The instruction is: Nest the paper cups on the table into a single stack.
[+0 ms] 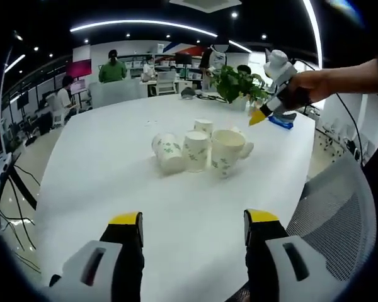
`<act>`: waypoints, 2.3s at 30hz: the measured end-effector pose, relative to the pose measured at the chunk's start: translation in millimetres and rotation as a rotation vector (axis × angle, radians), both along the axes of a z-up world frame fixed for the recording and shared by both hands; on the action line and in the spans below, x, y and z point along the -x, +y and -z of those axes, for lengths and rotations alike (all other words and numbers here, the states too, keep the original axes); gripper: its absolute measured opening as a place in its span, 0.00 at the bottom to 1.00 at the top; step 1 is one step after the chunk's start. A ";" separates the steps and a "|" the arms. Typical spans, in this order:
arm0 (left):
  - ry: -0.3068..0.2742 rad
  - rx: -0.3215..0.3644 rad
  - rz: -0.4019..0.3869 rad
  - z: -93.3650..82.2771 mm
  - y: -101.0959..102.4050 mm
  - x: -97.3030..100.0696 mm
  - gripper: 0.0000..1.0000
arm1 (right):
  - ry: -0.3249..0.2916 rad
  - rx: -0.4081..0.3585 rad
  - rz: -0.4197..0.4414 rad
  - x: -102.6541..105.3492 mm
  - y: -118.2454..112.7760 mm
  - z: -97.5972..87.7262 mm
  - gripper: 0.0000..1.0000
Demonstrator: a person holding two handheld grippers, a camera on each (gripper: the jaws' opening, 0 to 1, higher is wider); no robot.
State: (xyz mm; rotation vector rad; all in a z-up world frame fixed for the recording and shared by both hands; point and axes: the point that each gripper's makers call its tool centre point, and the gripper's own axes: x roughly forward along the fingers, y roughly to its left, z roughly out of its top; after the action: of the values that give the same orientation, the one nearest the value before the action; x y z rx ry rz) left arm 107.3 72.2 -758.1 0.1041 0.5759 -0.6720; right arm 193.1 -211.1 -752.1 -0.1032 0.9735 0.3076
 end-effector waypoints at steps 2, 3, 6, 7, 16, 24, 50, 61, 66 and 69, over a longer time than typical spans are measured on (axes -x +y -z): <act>-0.001 -0.006 -0.001 -0.5 0.6 1.1 0.64 | 0.006 0.006 0.010 -2.9 -2.9 10.4 0.46; 0.000 -0.004 -0.003 -0.8 0.9 1.3 0.64 | 0.011 0.001 0.030 -4.7 -4.0 14.0 0.47; 0.002 -0.007 -0.012 -1.0 3.4 2.0 0.64 | 0.023 0.003 0.044 -11.4 -8.1 25.1 0.51; 0.001 -0.009 -0.013 -1.2 3.8 2.3 0.64 | 0.031 0.006 0.047 -10.7 -7.2 22.9 0.51; 0.004 -0.025 -0.032 -5.5 7.6 3.1 0.64 | 0.093 -0.067 0.150 -26.5 -11.8 65.0 0.49; 0.006 -0.044 -0.052 -8.5 11.8 5.5 0.64 | 0.131 -0.114 0.226 -35.7 -14.3 77.2 0.48; 0.014 -0.055 -0.065 -11.4 4.9 11.9 0.63 | 0.091 -0.043 0.072 -37.3 -14.1 70.4 0.38; -0.001 0.037 -0.041 -32.0 -12.9 -6.0 0.63 | -0.046 0.057 -0.116 -39.5 -9.0 34.1 0.37; -0.013 0.067 -0.016 -39.4 -18.7 -16.1 0.63 | -0.094 0.058 -0.185 -31.0 3.7 18.9 0.37; -0.019 0.097 -0.004 -47.5 -24.4 -20.7 0.62 | -0.129 0.087 -0.244 -27.6 9.9 10.5 0.37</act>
State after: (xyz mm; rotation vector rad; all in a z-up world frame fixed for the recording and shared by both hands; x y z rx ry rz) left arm 128.0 47.8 -710.6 0.0180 0.5245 -0.6930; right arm 220.6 -201.2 -762.5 -0.3190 0.8472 0.4766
